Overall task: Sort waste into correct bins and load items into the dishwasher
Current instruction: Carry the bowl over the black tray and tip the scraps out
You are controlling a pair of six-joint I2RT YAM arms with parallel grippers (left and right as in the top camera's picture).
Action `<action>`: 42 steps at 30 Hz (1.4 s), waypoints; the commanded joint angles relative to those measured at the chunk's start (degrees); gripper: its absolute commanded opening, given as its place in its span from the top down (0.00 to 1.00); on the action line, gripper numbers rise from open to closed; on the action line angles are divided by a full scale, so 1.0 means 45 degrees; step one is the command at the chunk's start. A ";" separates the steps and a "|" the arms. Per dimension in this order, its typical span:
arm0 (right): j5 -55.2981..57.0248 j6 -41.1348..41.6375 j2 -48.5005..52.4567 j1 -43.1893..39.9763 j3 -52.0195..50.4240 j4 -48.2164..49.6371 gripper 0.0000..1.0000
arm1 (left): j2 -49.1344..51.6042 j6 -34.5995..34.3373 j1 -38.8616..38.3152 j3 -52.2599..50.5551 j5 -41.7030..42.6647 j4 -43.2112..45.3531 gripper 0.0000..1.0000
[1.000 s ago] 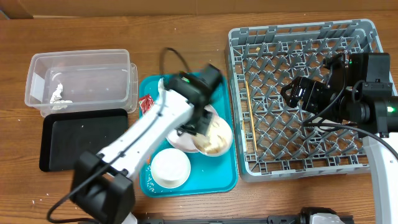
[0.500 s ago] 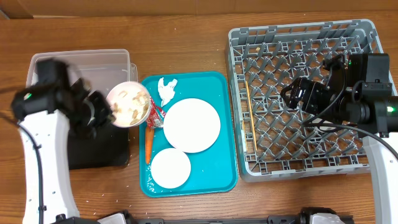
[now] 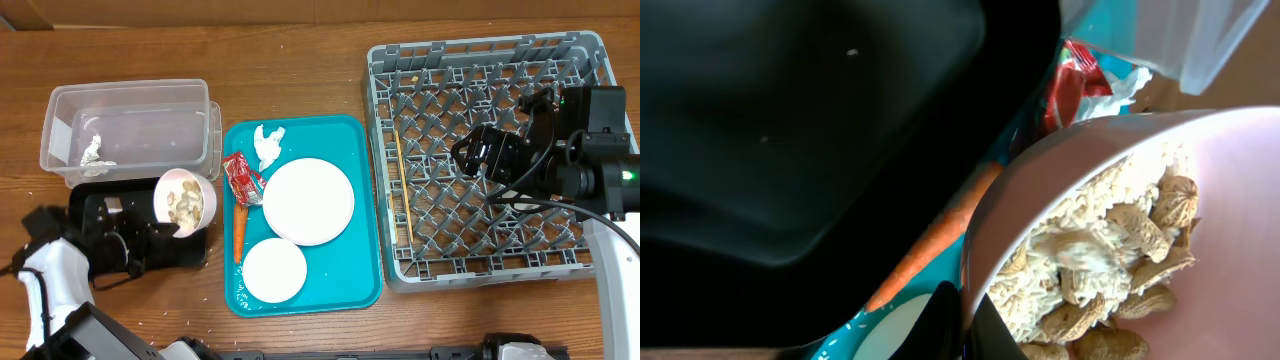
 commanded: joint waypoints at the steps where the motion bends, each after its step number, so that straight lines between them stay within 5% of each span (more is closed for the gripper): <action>1: -0.0063 -0.0049 0.0005 0.0063 -0.0010 -0.0019 0.00 | -0.0083 0.0670 0.0597 -0.0272 0.1103 0.0097 0.96; 15: 0.0228 -0.0049 0.0005 0.0063 -0.0010 -0.0160 0.00 | -0.0078 0.0437 0.2254 -0.0534 0.0423 -0.0588 0.96; 27: 0.0223 -0.0044 0.0005 0.0063 -0.0010 0.0078 0.00 | -0.0107 0.1700 0.2832 -0.0287 -0.1336 -0.0646 0.96; 37: 0.0219 -0.0034 0.0005 0.0063 -0.0010 0.0403 0.00 | -0.1297 -0.0277 0.2395 0.2463 -0.6625 -0.2579 0.96; 42: 0.0219 0.0015 0.0005 0.0063 -0.0010 0.0510 0.00 | -0.1991 -0.2035 0.0704 0.4323 -1.0996 -0.3133 0.96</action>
